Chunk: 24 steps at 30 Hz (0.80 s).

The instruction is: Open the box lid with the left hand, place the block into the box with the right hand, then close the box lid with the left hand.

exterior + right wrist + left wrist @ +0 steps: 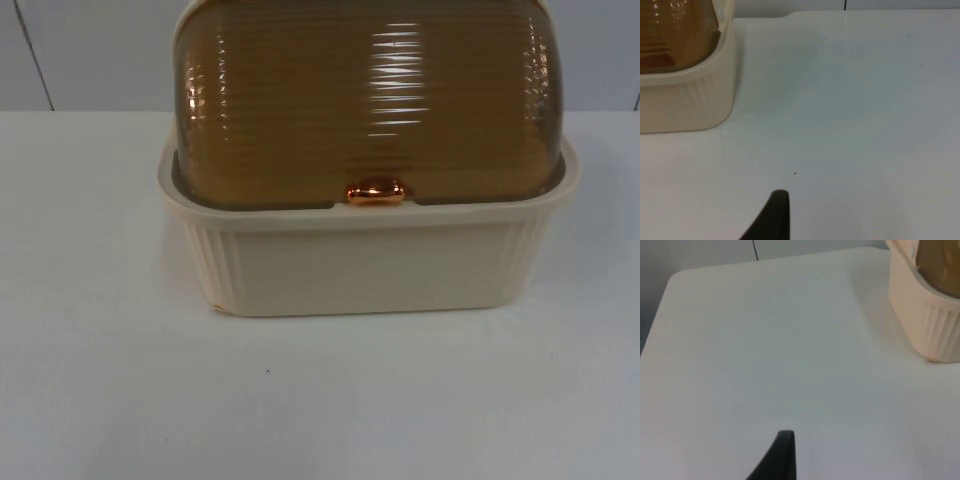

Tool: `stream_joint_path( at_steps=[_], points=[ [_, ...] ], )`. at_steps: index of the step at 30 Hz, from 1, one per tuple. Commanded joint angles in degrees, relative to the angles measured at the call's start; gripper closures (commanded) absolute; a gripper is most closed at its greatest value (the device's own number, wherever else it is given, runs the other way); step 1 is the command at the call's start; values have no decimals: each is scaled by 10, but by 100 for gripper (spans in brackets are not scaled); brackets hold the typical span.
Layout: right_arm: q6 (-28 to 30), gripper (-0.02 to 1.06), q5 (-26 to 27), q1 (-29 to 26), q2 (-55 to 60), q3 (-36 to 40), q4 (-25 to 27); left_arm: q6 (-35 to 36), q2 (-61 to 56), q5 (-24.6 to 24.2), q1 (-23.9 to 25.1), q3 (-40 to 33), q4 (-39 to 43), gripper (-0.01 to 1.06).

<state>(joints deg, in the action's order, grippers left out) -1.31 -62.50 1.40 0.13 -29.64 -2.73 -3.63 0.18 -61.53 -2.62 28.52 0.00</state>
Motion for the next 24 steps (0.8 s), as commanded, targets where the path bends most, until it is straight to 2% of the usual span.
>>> stream_joint_path(
  at_steps=[1,7,15,24],
  points=[
    [3,8,8,0,-1,0,2,0,-2,-1,-5,-3,-9,0],
    [2,8,8,0,-1,0,2,0,-2,-1,-5,-3,-9,0],
    [0,8,8,0,-1,0,4,-1,-2,-1,32,-3,-8,0],
    [-1,8,8,0,-1,0,4,-1,-2,-1,33,-3,-8,0]
  ],
)
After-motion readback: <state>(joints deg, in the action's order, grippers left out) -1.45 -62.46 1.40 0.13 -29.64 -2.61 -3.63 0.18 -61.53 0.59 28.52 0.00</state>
